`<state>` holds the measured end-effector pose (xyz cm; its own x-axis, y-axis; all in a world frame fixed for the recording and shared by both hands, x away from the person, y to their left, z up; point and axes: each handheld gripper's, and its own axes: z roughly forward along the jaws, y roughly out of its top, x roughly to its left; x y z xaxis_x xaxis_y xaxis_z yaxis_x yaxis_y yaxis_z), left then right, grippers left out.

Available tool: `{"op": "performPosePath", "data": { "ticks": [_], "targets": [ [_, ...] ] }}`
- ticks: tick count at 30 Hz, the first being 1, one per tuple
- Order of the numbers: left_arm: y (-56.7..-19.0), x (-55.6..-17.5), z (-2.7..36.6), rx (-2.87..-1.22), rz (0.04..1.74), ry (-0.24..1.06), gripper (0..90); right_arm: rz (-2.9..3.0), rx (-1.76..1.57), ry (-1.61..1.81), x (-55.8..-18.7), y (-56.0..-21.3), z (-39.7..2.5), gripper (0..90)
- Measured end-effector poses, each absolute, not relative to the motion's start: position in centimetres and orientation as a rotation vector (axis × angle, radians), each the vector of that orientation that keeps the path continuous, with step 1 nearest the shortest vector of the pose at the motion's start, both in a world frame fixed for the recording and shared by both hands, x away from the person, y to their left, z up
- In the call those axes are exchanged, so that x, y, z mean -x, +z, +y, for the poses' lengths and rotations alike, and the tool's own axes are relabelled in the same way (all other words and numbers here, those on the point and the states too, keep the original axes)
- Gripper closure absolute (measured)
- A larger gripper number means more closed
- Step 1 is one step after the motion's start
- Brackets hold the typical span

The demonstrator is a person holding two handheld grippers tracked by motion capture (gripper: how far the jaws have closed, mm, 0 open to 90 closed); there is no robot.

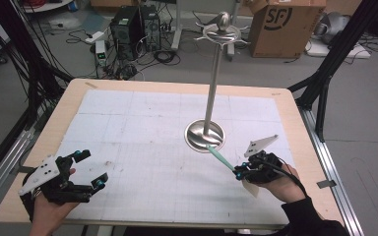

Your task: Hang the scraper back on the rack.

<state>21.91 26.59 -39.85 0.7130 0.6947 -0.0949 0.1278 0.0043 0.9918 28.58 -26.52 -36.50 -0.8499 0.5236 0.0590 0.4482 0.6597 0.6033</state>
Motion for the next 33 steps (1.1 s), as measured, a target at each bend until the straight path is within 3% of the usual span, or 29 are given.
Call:
{"op": "performPosePath", "data": {
  "ticks": [9, 18, 33],
  "targets": [
    [-39.9, -21.9, 26.5, -1.536, 0.703, 0.513, 1.7, 2.418, -0.802, 1.428, -28.9, -34.1, -28.6, 80.4],
    [-39.9, -21.9, 26.6, -1.539, 0.705, 0.511, 1.7, 2.211, -0.821, 1.680, -30.4, -32.5, -29.6, 80.5],
    [-40.0, -21.8, 26.6, -1.540, 0.708, 0.512, 1.7, 1.984, -0.730, 1.720, -32.9, -28.1, -29.9, 80.4]
  ]
}}
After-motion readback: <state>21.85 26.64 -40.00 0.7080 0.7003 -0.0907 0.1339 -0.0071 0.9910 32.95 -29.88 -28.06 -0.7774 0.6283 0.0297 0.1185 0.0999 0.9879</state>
